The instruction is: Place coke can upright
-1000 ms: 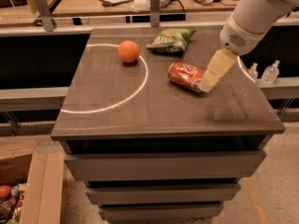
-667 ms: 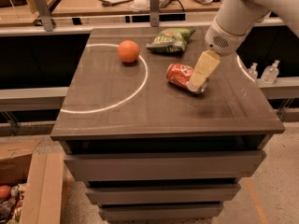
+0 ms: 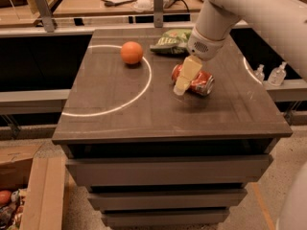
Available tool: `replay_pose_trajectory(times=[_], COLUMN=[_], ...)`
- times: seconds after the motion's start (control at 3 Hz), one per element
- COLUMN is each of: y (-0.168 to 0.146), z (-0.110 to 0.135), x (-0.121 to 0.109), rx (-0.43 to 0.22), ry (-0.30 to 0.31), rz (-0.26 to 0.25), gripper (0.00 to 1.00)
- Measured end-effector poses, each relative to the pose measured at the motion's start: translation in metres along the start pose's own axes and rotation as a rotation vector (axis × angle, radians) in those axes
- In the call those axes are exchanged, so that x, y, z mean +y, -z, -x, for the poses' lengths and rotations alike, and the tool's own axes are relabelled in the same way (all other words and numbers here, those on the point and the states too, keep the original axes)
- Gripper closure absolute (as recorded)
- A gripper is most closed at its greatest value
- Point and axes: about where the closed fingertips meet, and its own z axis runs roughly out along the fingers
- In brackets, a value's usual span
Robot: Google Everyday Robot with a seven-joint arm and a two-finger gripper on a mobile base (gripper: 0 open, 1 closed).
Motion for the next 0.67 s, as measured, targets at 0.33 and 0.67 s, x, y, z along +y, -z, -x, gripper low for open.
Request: replay_pose_trajectory(times=[0.33, 0.67], y=[-0.018, -0.032], z=[0.007, 0.011], x=[0.003, 0.005], rx=[0.013, 0.017], ry=[0.006, 0.006], rz=[0.025, 0.047], gripper=[0.0, 0.0])
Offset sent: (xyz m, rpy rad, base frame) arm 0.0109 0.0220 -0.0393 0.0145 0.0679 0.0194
